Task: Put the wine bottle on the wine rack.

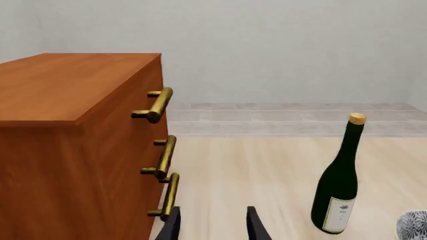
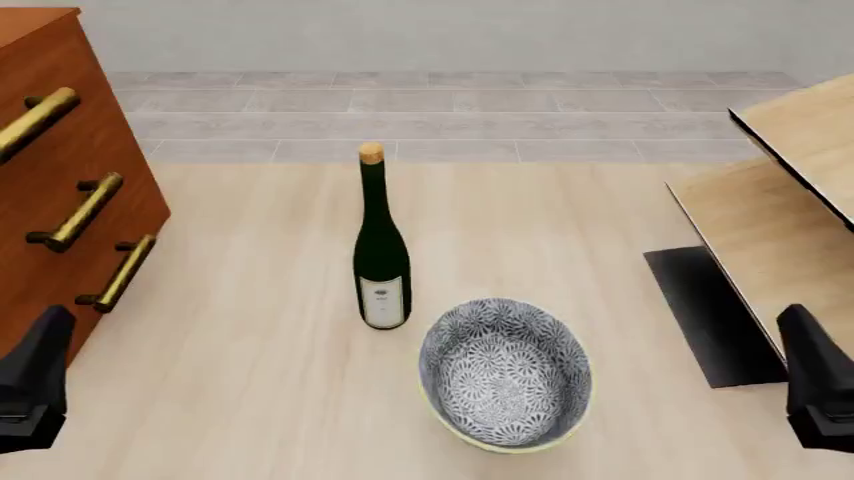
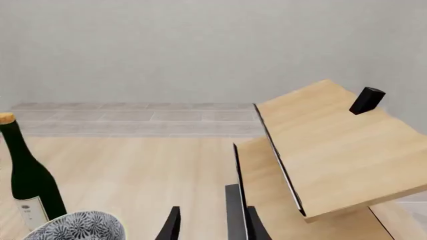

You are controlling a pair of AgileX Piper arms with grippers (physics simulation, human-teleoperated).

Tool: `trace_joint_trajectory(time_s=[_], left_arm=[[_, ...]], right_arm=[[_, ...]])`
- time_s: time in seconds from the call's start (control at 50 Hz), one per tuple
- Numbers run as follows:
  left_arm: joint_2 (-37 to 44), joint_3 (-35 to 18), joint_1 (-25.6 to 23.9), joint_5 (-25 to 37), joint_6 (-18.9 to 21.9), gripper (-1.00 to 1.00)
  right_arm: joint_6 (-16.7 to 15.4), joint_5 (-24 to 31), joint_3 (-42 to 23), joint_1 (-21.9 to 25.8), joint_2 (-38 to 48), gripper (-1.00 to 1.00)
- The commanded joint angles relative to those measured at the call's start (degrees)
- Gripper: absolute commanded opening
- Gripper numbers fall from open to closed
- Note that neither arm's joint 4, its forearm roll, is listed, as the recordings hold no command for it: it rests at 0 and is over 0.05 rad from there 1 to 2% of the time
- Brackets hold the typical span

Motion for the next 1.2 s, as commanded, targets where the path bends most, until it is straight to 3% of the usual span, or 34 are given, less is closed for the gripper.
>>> trace_joint_trajectory(time_s=[0.02, 0.36, 0.66, 0.94, 1.08, 1.2], left_arm=[[0.09, -0.28, -0.25, 0.47, -0.13, 1.0], [0.05, 0.0, -0.02, 0.02, 0.22, 1.0], [-0.08, 0.05, -0.09, 0.2, 0.43, 1.0], [-0.12, 0.08, 0.16, 0.63, 2.48, 1.0], [0.03, 0.05, -0.24, 0.93, 2.06, 1.0], [-0.06, 0.08, -0.21, 0.75, 1.68, 1.0]], right_arm=[[-0.61, -1.58, -0.29, 0.9, 2.17, 1.0], [-1.5, -9.82, -1.61, 2.78, 12.35, 1.0], [-2.83, -22.24, -5.91, 9.01, 31.77, 1.0], [-3.24, -22.73, -11.29, 12.7, 41.35, 1.0], [-0.36, -21.63, -13.49, 15.38, 43.84, 1.0], [-1.45, -19.58, -16.39, 17.25, 45.75, 1.0]])
